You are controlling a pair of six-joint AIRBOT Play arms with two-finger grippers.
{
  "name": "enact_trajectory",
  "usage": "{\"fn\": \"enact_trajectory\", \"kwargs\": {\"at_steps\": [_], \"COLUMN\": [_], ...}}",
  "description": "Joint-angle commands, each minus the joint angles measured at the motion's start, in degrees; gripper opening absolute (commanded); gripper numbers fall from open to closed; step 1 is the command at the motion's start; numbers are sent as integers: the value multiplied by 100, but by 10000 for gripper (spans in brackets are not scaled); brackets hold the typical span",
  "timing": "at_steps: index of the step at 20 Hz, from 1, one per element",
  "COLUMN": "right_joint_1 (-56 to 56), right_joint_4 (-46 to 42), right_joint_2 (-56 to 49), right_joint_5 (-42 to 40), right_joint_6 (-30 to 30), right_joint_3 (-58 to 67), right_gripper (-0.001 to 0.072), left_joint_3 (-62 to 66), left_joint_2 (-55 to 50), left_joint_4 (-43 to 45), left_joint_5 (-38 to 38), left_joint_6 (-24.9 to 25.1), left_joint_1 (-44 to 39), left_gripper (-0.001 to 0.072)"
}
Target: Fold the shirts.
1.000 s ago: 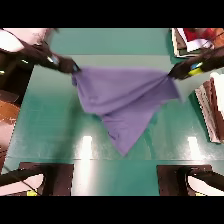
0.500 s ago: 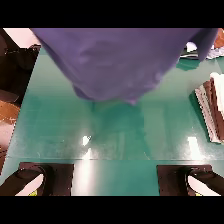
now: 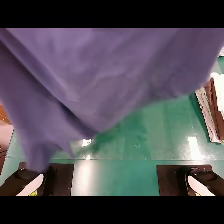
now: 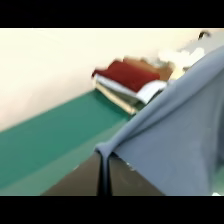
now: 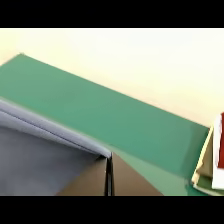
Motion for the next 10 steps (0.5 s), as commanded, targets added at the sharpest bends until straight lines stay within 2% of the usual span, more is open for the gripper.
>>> {"fn": "enact_trajectory", "kwargs": {"at_steps": [1,3,6,10], "right_joint_1": [-2,-24,-190,-306], "right_joint_4": [-50,-59,-46,-37], "right_joint_2": [-868,-1513,-2444,-3414], "right_joint_5": [876,1193,1150,249], "right_joint_6": [9,7,0,7], "right_joint_3": [160,-205,-898,-1534], "right_gripper": [13,12,12,13], "left_joint_3": [-973,-1888,-3152,-3993], "left_joint_2": [-361,-726,-1478,-2761], "left_joint_4": [391,358,358,313], "left_joint_5": [-352,-431,-221,905], "left_joint_6": [-20,-20,-2,435], "left_joint_1": [7,7,7,7], "left_gripper": [25,26,26,27]}}
